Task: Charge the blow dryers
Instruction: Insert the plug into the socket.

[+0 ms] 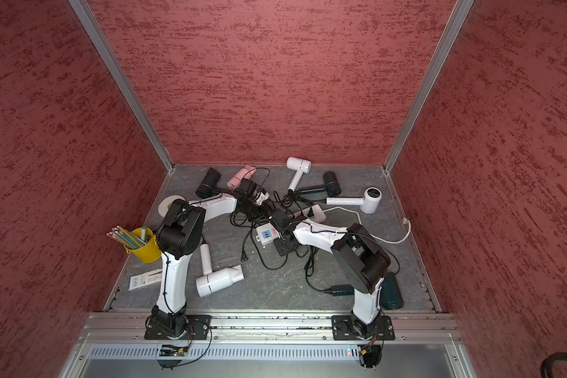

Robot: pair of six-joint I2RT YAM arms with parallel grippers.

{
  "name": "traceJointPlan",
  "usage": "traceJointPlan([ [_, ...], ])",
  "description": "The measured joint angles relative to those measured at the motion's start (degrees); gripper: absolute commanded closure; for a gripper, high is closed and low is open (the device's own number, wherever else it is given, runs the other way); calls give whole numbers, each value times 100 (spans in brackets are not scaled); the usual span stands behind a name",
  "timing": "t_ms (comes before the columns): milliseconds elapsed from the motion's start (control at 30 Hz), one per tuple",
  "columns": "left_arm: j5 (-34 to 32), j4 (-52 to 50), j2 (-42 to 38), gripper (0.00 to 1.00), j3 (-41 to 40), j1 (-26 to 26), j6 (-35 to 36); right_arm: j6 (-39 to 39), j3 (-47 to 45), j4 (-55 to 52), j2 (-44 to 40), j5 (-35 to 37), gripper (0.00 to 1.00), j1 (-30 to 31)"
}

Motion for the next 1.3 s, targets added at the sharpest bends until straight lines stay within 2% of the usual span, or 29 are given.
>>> traceJointPlan([
  [1300, 37, 17, 4, 59, -2, 0, 28, -107, -11, 66, 0, -205, 100, -48],
])
